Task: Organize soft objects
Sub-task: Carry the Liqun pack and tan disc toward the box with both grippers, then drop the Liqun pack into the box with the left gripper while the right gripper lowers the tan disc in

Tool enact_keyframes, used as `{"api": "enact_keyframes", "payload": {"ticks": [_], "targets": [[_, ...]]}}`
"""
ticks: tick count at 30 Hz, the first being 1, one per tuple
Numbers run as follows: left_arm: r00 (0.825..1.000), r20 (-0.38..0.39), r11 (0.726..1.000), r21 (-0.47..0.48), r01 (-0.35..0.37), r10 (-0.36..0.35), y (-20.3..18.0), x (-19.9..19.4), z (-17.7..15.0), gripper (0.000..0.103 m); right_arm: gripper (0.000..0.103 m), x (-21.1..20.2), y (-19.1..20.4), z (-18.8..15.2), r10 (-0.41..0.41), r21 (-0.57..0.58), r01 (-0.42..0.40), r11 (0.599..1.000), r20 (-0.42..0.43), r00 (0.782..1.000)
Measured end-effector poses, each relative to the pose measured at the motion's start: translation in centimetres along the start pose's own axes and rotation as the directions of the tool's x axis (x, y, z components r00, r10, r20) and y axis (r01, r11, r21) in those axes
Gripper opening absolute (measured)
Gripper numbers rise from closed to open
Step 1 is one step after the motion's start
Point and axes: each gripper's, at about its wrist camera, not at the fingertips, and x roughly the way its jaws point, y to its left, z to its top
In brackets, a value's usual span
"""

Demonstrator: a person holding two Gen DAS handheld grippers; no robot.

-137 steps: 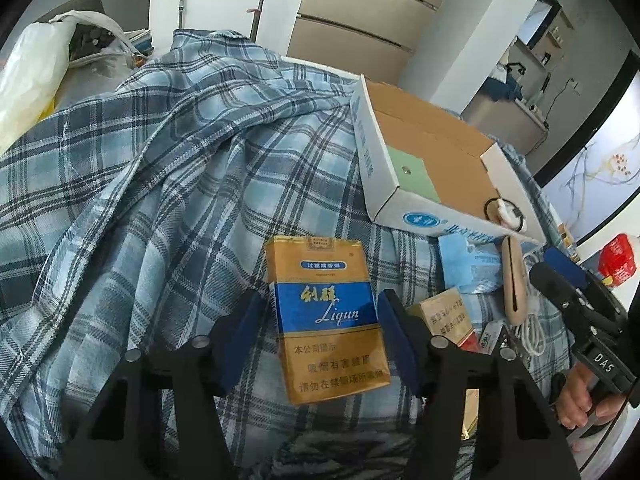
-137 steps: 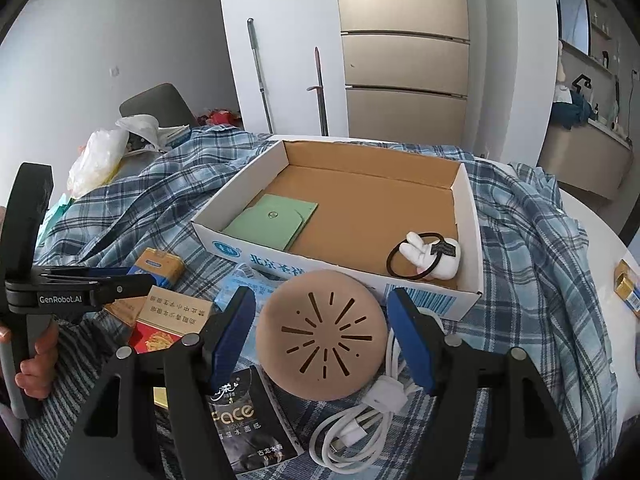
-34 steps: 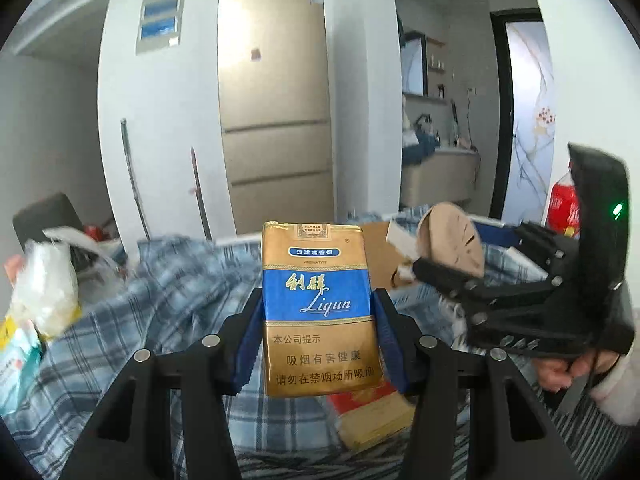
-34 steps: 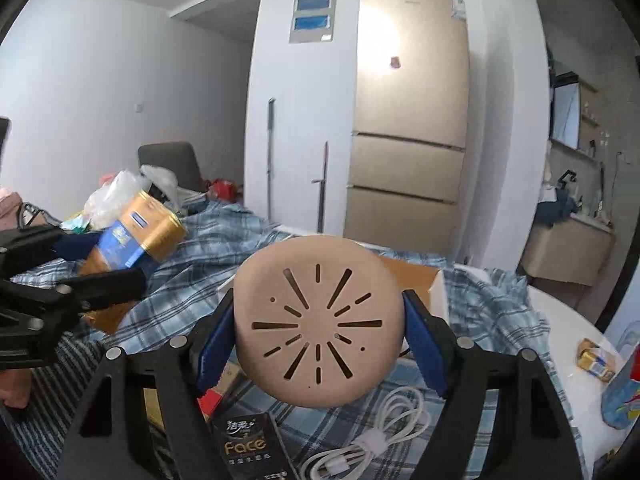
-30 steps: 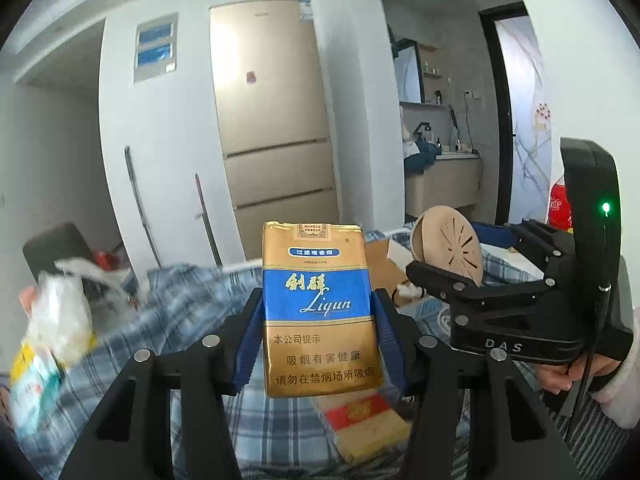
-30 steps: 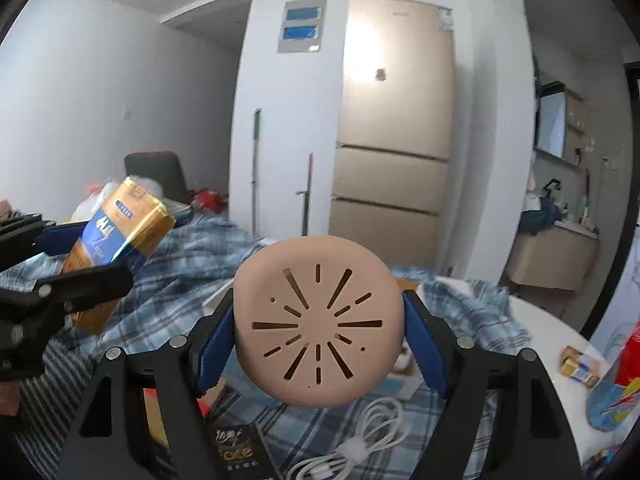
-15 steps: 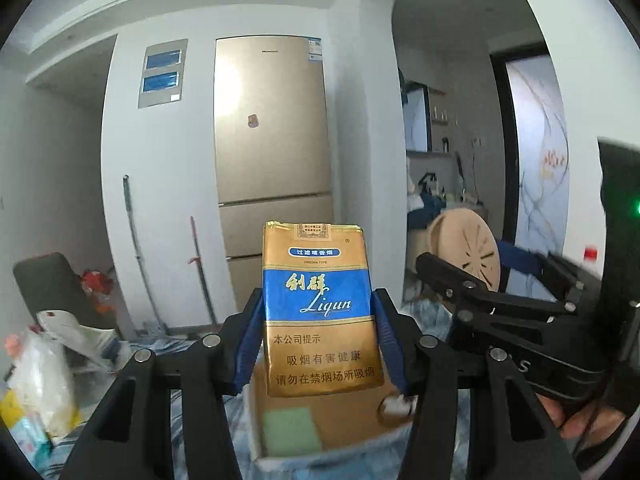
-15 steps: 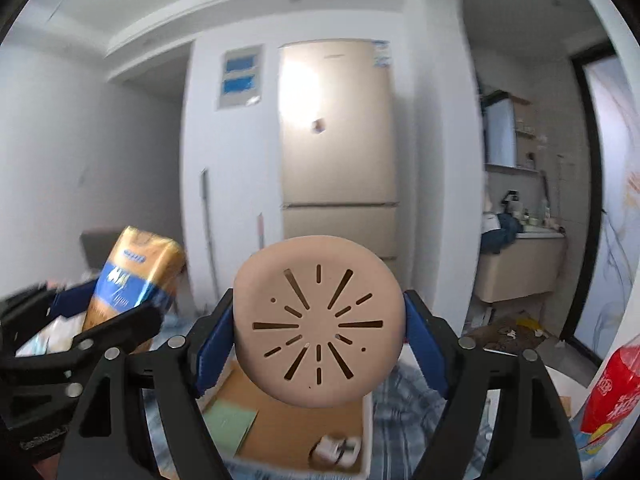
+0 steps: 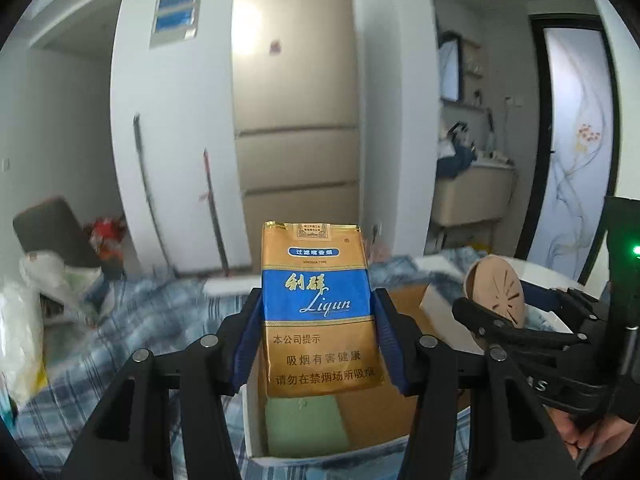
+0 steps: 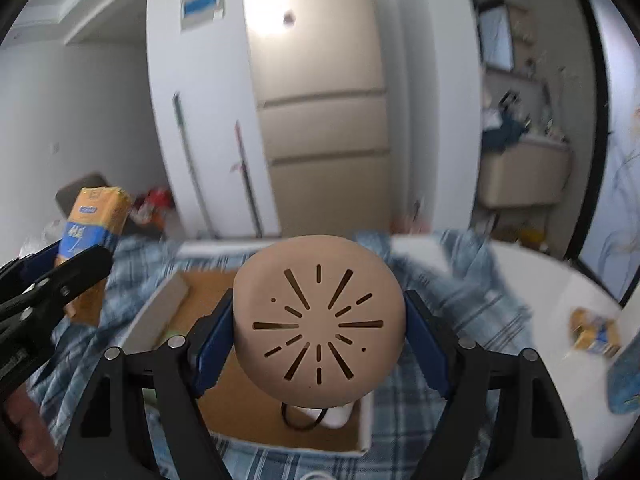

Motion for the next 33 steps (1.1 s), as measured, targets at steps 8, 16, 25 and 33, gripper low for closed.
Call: {"api": "enact_keyframes", "payload": {"ticks": [8,16,25,33], "targets": [[0.993,-0.118,1.0,0.004,-0.001,0.001,0.5,2.3,-2.1,0.055,0.078,1.2,0.9,-1.3,0.034,-0.048,-0.039,0.998,-0.09,0.995],[0.995,-0.096,0.999,0.032,-0.026,0.029,0.2,2.0,-2.1,0.089,0.083,1.8,2.2,-1.6,0.042,-0.105,-0.054,0.993,-0.112,0.993],[0.995,-0.095,1.0,0.008,-0.007,0.007,0.5,1.8,-1.9,0.089,0.088,1.6,2.1,-1.3,0.015,-0.107,-0.024,0.994,-0.083,0.996],[0.997,-0.081,1.0,-0.008,-0.006,0.005,1.0,1.5,-1.8,0.089,0.088,1.3,1.9,-1.1,-0.003,-0.109,-0.003,0.994,-0.058,0.998]]}}
